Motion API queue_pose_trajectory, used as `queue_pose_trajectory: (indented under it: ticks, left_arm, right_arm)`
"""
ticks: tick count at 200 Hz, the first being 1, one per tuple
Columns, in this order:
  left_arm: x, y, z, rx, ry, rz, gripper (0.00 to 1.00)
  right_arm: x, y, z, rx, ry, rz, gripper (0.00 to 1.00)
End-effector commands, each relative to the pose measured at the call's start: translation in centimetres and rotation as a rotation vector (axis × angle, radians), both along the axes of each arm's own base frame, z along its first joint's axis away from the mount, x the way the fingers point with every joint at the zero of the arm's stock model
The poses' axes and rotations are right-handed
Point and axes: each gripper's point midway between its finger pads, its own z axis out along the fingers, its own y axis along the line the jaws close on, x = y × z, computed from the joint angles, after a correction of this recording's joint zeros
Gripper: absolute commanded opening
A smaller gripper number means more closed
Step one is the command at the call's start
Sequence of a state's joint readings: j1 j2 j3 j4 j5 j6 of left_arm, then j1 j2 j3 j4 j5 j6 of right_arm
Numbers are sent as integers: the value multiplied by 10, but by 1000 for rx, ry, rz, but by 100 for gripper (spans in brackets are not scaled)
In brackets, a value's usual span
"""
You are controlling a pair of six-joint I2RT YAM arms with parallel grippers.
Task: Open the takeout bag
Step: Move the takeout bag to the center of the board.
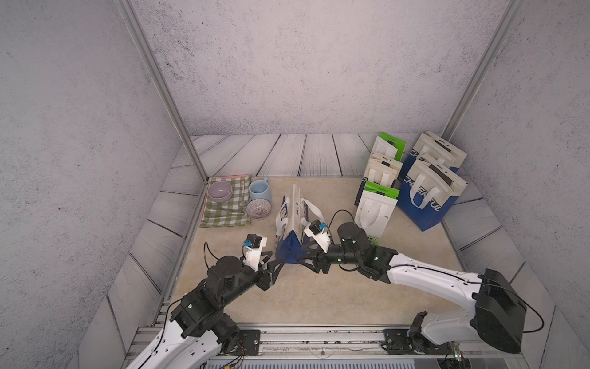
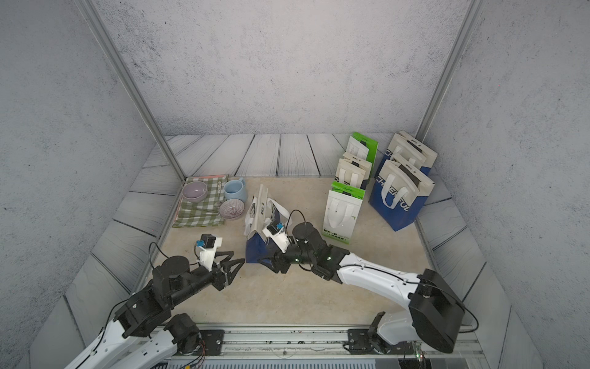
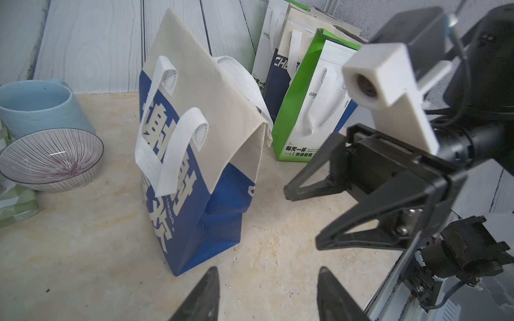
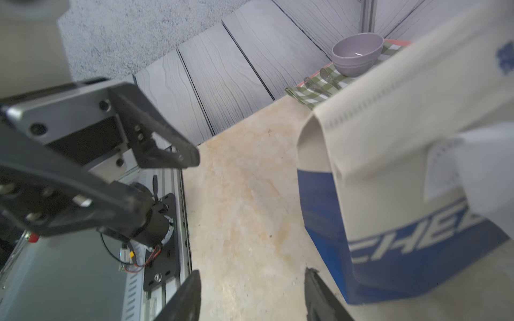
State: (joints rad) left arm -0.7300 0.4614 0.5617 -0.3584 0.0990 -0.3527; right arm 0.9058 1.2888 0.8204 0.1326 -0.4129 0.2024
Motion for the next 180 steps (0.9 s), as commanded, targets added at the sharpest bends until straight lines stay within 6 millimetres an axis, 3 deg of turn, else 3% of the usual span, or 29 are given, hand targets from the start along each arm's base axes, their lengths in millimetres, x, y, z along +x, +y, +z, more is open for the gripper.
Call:
queue_pose_trajectory:
  ticks: [1,31,70,137,180]
  left_arm:
    - [10,-12,-1,-57,-17,0,57]
    - [24,-24,-6,-70,-40,17,57]
    - [38,-45,-17,-16,-67,33,57]
    - [74,-62,-30,32,-85,120,57]
    - [94,-62,-39,52,-104,210,54]
  right_arm:
    - [15,-34,-2,-54,-81,-114,60]
    - [42,-80,-6,-57,-39,-337,60]
    - [50,-109,-7,-19,-18,-436,60]
    - [53,-115,-9,-21,-9,-452,60]
    - [52,-115,-9,-20,-4,-452,60]
